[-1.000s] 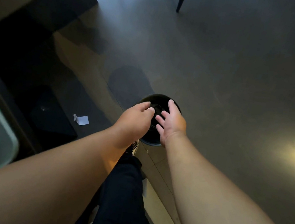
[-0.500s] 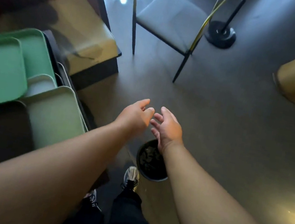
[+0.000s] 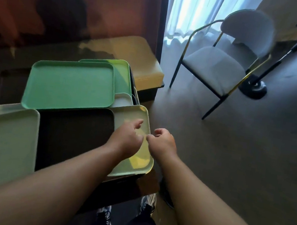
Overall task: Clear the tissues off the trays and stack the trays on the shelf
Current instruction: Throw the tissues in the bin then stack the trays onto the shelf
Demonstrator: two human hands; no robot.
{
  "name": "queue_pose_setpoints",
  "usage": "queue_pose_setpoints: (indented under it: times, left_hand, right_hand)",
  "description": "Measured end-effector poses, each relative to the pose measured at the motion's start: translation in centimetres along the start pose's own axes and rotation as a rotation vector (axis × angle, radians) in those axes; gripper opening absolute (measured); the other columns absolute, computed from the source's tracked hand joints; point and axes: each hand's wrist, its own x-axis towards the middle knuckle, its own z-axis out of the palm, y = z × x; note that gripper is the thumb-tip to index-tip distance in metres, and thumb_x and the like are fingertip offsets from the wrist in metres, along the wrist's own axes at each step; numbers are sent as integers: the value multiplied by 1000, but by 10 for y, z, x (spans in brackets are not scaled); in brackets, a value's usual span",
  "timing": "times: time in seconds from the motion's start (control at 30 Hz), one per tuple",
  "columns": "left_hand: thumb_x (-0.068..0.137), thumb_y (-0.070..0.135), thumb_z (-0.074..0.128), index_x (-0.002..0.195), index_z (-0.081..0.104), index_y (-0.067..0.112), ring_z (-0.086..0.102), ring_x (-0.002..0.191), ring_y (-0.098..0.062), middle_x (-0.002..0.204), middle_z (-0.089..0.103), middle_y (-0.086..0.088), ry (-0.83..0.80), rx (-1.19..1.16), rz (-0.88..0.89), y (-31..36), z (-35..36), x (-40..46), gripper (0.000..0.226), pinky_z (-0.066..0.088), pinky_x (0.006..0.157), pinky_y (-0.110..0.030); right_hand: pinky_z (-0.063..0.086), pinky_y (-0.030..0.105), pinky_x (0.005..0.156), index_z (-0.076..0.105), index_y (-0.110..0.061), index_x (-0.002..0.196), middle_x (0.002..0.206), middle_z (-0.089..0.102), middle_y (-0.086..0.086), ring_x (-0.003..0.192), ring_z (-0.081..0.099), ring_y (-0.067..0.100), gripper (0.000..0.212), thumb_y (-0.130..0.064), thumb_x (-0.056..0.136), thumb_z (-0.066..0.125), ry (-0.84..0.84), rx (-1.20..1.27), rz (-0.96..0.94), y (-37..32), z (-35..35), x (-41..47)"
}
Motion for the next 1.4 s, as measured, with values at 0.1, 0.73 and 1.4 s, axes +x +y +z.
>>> queue_pose_setpoints:
  times: [0.1,0.73,1.4]
  left_hand:
    - [92,9,54,152,42,22,58,126,-24,148,55,-4,-23,-15,-32,-21,-1,-10,63,49,104,-44]
    - [94,12,53,151,44,25,57,129,-16,151,53,5,-35,-64,89,-16,-28,-7,60,51,100,-33]
    - [104,35,44,102,58,23,67,88,-24,90,68,3,664,-646,-233,-130,-206,-64,18,56,82,-41]
  right_hand:
    - [49,34,82,59,-23,127,127,61,3,110,60,25,42,-40,89,61,52,-164,5,5,19,-2]
    - [49,34,61,51,-13,110,96,59,3,82,58,18,16,-25,104,41,205,-13,47,-11,11,-13]
    - [60,52,91,72,-3,106,95,78,18,90,73,34,45,-41,106,47,-237,660,-18,-155,116,-72]
